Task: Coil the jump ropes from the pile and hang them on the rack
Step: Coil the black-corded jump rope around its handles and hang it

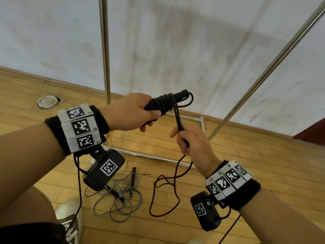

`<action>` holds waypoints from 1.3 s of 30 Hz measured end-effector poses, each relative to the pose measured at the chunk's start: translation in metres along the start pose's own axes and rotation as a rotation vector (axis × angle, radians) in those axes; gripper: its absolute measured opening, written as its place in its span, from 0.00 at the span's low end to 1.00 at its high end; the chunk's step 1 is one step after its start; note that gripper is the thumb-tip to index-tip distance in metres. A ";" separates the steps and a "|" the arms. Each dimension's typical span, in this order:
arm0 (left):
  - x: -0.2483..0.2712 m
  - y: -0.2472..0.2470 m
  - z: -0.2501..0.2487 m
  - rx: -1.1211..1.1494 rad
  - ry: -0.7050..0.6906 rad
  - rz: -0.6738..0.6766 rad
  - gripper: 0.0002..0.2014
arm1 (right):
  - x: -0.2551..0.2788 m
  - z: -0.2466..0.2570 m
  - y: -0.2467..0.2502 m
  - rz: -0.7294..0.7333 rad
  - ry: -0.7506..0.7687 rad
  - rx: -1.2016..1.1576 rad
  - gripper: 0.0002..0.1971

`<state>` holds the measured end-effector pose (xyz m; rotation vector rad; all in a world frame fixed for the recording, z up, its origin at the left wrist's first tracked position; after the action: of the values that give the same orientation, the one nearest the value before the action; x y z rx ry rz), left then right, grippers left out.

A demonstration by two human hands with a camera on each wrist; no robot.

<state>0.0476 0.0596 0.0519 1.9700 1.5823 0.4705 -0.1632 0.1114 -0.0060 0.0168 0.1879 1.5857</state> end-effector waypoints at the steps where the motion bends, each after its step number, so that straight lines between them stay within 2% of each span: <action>1: 0.001 0.002 -0.001 0.012 -0.002 -0.002 0.05 | 0.000 0.000 0.000 0.008 -0.014 -0.007 0.16; 4: 0.003 0.010 -0.003 0.068 0.002 0.006 0.04 | -0.003 -0.002 0.003 0.049 -0.035 -0.028 0.15; 8: 0.009 0.015 -0.005 0.102 -0.048 0.120 0.05 | -0.008 -0.006 0.011 0.011 0.011 0.085 0.09; 12: 0.016 0.015 -0.007 0.144 -0.133 0.246 0.07 | -0.014 -0.010 0.021 -0.039 0.068 0.240 0.15; 15: 0.019 0.012 -0.007 0.143 -0.189 0.345 0.15 | -0.021 -0.016 0.024 0.030 0.148 0.390 0.08; 18: 0.022 0.005 -0.004 0.098 -0.165 0.427 0.04 | -0.026 -0.022 0.028 0.072 0.136 0.456 0.15; 20: 0.023 0.000 -0.001 0.062 -0.153 0.486 0.02 | -0.028 -0.022 0.034 0.096 0.148 0.504 0.11; 22: 0.024 -0.004 0.000 0.025 -0.147 0.541 0.03 | -0.030 -0.022 0.037 0.178 0.236 0.635 0.08; 24: 0.024 -0.007 0.000 -0.030 -0.143 0.587 0.04 | -0.031 -0.018 0.038 0.240 0.269 0.787 0.13; 26: 0.025 -0.012 0.002 -0.092 -0.135 0.617 0.05 | -0.033 -0.013 0.040 0.226 0.228 0.803 0.21; 30: 0.024 -0.025 0.008 -0.302 -0.133 0.609 0.06 | -0.034 -0.007 0.041 0.168 0.165 0.754 0.16; 35: 0.016 -0.037 0.010 -0.537 -0.156 0.512 0.08 | -0.029 0.009 0.034 0.127 0.128 0.593 0.12; 39: 0.006 -0.032 0.013 -0.540 -0.138 0.398 0.09 | -0.025 0.018 0.036 0.108 -0.066 0.338 0.11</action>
<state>0.0322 0.0670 0.0214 1.8297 0.8532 0.8024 -0.1959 0.0884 0.0187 0.3464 0.4068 1.6426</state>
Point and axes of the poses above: each hand's wrist, its own x-axis away from the middle knuckle, its own y-axis out of the back of the hand, z = x × y, the point moved 1 cm from there along -x, towards the middle knuckle, and after that the axes turned 14 degrees about -z, right-handed, at the moved point
